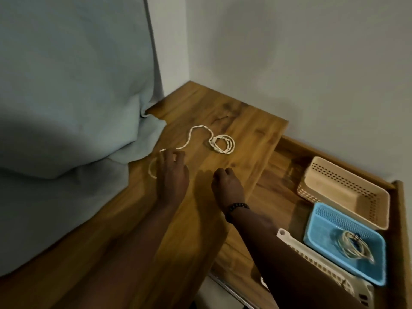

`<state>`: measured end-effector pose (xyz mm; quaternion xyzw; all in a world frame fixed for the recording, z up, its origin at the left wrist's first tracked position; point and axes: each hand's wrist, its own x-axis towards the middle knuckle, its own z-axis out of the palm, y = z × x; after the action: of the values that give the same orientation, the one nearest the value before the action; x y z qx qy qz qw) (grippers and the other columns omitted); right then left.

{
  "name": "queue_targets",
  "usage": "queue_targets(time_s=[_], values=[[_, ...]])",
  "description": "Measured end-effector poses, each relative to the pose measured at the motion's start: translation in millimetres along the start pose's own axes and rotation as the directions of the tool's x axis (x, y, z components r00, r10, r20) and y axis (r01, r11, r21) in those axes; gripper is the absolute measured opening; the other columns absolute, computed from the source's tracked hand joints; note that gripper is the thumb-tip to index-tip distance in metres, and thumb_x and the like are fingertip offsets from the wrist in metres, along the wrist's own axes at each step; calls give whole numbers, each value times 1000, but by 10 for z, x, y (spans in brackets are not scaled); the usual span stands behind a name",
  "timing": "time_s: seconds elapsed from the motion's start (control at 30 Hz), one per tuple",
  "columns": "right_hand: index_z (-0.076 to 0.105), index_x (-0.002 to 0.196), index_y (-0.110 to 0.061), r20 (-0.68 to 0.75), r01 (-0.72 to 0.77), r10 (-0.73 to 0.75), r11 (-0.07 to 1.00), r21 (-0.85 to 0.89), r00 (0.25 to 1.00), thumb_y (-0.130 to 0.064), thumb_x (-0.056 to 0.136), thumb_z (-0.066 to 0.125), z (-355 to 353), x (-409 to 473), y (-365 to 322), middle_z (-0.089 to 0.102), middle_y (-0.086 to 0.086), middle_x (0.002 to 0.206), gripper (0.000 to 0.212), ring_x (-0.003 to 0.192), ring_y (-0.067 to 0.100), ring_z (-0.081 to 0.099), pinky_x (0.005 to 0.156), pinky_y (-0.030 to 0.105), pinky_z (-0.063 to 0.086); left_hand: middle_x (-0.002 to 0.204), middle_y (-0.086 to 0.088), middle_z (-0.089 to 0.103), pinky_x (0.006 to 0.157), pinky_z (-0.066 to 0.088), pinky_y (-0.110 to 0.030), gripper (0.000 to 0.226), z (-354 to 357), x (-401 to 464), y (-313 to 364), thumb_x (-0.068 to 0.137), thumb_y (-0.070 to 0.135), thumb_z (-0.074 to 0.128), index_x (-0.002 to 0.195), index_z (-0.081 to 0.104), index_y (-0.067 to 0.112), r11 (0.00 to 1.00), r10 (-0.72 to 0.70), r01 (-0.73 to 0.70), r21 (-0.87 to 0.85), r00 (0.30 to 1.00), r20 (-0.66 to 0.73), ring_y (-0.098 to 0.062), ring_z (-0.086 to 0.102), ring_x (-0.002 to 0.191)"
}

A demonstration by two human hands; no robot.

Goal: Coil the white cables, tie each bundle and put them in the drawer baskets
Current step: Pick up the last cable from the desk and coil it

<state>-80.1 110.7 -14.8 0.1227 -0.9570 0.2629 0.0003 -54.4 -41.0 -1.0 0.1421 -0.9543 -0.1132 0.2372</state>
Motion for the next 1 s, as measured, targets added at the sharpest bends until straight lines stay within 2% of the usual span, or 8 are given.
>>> queue_targets(time_s=[0.1, 0.2, 0.33, 0.47, 0.57, 0.73, 0.83, 1.0], values=[[56, 117, -11, 56, 27, -31, 998, 64, 998, -19, 97, 46, 152, 96, -243, 57, 10, 115, 24, 93, 29, 59, 72, 41, 52, 138, -18, 45, 95, 32, -43, 51, -51, 59, -301, 81, 28, 55, 128, 47, 13, 954, -192, 199, 225, 980, -54, -35, 43, 121], [53, 124, -14, 112, -24, 7, 988, 155, 994, -20, 95, 48, 265, 176, -389, 59, 10, 119, 30, 99, 27, 60, 79, 41, 53, 115, -21, 63, 91, 41, -46, 28, 5, 158, -599, 88, 16, 56, 114, 57, 6, 944, -291, 278, 176, 956, 47, -37, 56, 106], [46, 134, -11, 188, -48, -1, 966, 253, 982, -26, 95, 56, 339, 302, -452, 60, 12, 121, 43, 106, 30, 60, 87, 41, 51, 99, -14, 69, 79, 46, -33, 13, -33, 208, -670, 95, 12, 56, 101, 65, 5, 942, -144, 146, -303, 989, 28, -27, 63, 91], [61, 104, -10, 69, -95, 68, 822, 562, 995, -23, 101, 44, 199, 488, -510, 69, 10, 94, 22, 88, 27, 66, 78, 43, 53, 88, -1, 67, 68, 48, -14, 10, -378, 360, -239, 101, 24, 48, 100, 58, 25, 672, -148, 216, -709, 976, 157, -9, 63, 80], [66, 96, -13, -61, -17, 83, 716, 698, 995, -29, 103, 42, -183, 627, -561, 69, 3, 77, 30, 73, 23, 65, 68, 38, 52, 87, 1, 68, 69, 55, -22, 16, -652, 502, 60, 98, 23, 49, 96, 58, 36, 452, -147, 260, -853, 965, 216, -8, 66, 78], [65, 108, -18, -289, 267, -128, 814, 517, 949, -24, 102, 44, -1084, 823, -567, 68, -4, 79, 23, 71, 8, 64, 64, 27, 50, 102, -17, 71, 84, 57, -41, 63, -1039, 737, 442, 93, 61, 30, 111, 70, 16, -3, 208, 466, -885, 866, 456, -29, 69, 93], [66, 105, -18, -335, 430, -320, 839, 333, 886, -17, 99, 48, -1582, 831, -581, 69, -1, 87, 19, 75, 13, 63, 65, 26, 50, 84, -15, 72, 73, 57, -35, 78, -1301, 822, 838, 85, 67, 25, 108, 69, 6, 67, 277, 451, -890, 848, 451, -26, 70, 75], [65, 109, -15, -549, 411, -222, 877, 248, 806, -13, 98, 48, -2227, 835, -418, 69, 0, 85, 21, 74, 13, 62, 66, 25, 49, 90, -11, 72, 90, 54, -42, 34, -1604, 855, 1359, 101, 32, 43, 115, 66, 13, 13, 355, 293, -956, 893, 278, -29, 68, 89]])
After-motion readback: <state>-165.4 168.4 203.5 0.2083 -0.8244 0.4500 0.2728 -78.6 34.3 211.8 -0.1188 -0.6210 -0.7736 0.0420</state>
